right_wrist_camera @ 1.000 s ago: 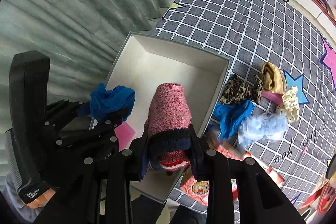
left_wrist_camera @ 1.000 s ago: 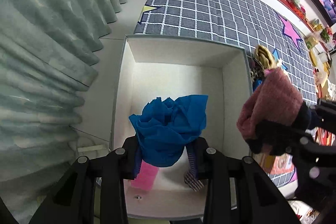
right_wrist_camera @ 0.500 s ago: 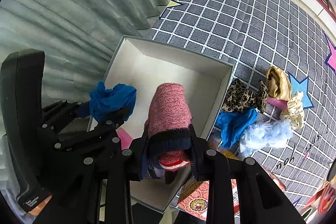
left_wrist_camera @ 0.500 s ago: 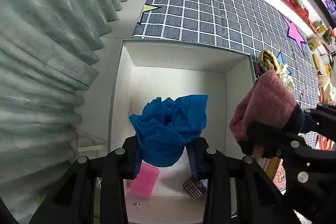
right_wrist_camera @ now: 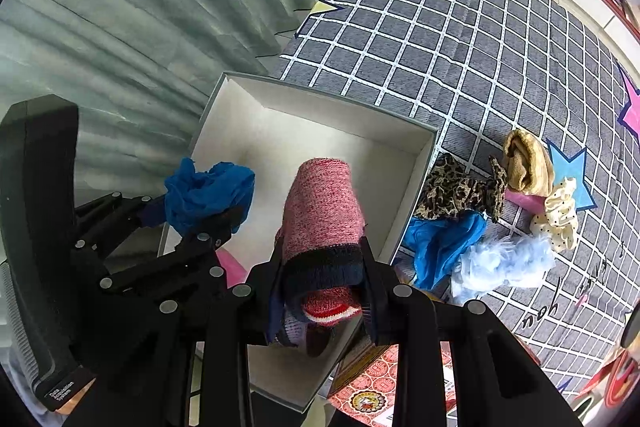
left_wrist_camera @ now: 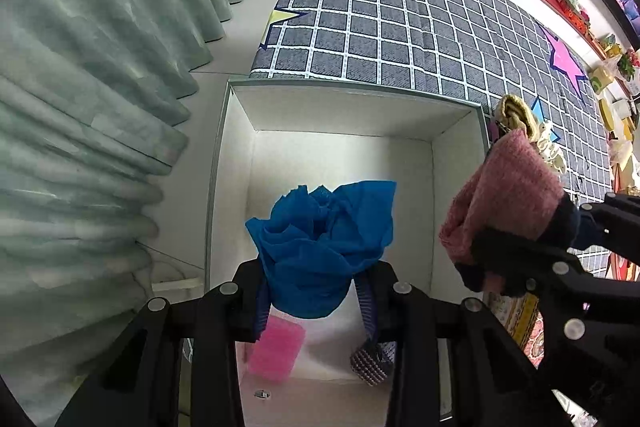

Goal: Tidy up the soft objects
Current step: 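Open both tools to drop the blue cloth and pink sock into the box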

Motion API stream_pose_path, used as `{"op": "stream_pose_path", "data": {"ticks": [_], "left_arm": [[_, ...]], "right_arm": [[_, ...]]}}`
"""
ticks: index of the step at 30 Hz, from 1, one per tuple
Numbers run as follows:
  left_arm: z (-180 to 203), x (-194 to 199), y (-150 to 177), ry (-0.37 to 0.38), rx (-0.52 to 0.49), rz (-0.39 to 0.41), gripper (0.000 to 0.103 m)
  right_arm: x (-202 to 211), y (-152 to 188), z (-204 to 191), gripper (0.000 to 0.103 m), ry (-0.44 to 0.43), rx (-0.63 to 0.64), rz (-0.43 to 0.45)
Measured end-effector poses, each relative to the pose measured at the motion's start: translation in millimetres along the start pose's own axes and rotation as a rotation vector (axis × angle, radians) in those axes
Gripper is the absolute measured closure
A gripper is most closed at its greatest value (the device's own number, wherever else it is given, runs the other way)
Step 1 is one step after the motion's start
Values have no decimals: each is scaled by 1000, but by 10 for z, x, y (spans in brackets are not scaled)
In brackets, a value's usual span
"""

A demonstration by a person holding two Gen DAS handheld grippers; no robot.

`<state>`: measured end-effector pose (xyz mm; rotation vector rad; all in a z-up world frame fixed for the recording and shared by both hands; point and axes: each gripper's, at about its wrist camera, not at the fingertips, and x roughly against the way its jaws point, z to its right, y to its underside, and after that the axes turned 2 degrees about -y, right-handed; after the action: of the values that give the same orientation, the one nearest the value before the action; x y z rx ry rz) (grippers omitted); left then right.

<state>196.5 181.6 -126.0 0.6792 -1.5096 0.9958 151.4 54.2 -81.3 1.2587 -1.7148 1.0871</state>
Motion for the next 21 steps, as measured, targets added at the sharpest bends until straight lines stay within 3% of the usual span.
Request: {"op": "stream_pose_path", "data": {"ticks": [18,21], "left_arm": [[-10,-54,-23,-5,1,-15,63],[-22,-39,-13,-10,-9,1,49]], "right_arm": [[-19,-25,-10,70,0,1,-8],[-34,-26,-21,70,2,14,-11]]}}
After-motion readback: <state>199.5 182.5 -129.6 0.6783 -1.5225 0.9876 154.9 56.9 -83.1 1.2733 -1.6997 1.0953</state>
